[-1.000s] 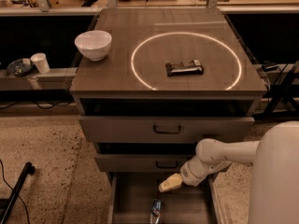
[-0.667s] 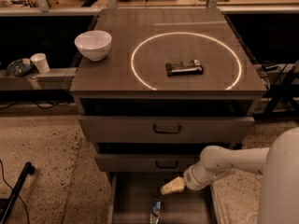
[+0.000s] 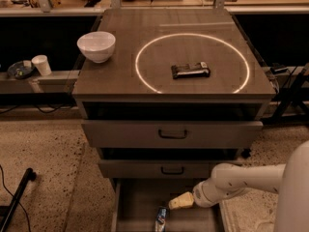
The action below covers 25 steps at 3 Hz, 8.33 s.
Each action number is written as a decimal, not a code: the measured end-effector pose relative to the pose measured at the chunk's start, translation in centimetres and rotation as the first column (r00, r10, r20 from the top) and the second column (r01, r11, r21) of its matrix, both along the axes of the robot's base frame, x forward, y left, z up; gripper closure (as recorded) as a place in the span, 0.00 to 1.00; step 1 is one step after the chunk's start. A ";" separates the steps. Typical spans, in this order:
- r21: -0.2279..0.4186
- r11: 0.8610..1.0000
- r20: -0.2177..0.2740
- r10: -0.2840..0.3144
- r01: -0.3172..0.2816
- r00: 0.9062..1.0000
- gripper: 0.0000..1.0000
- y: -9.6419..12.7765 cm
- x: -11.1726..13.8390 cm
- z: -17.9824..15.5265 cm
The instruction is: Pick redbull can from bottom drawer and place on counter
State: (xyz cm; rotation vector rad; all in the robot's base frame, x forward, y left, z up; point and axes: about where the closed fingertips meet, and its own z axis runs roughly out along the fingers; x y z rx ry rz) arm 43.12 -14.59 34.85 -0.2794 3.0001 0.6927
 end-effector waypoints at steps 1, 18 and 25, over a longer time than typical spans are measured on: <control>0.070 0.998 0.010 -0.009 0.008 1.000 0.00 0.8 1.0 -2.4; 0.036 0.901 0.731 0.271 -0.432 0.626 0.00 11.9 1.1 -19.7; 0.038 0.908 0.694 0.277 -0.418 0.664 0.16 12.7 2.5 -22.9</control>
Offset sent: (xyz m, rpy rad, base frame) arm 0.0522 0.0406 -0.0955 0.3678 -0.1209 -0.1041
